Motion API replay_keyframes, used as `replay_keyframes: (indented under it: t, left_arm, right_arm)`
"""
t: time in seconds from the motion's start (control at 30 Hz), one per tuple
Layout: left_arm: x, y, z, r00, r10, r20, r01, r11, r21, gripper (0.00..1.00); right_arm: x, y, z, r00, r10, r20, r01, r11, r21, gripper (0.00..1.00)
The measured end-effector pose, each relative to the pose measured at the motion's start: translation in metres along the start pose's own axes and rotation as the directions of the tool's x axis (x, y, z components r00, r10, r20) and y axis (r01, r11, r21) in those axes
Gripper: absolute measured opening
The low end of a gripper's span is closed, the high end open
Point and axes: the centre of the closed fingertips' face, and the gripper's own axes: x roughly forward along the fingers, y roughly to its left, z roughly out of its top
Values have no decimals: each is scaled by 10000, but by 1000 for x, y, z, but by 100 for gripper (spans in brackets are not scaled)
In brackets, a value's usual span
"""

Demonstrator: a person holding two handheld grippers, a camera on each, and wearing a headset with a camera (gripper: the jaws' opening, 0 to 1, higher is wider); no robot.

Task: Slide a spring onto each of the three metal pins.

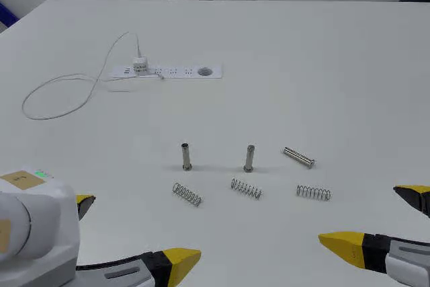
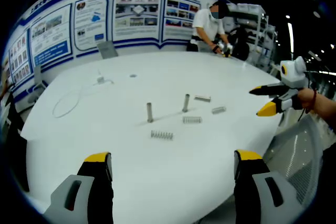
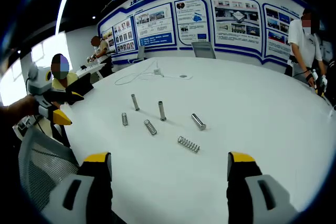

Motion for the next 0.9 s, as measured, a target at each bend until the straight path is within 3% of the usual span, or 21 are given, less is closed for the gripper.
replay_keyframes:
  t: [0.9]
  left_arm:
    - [3, 1, 2, 10000, -4, 59, 4, 10000, 13, 99]
  right_arm:
    - [6, -8, 2, 9998, 45, -170, -49, 9998, -198, 89]
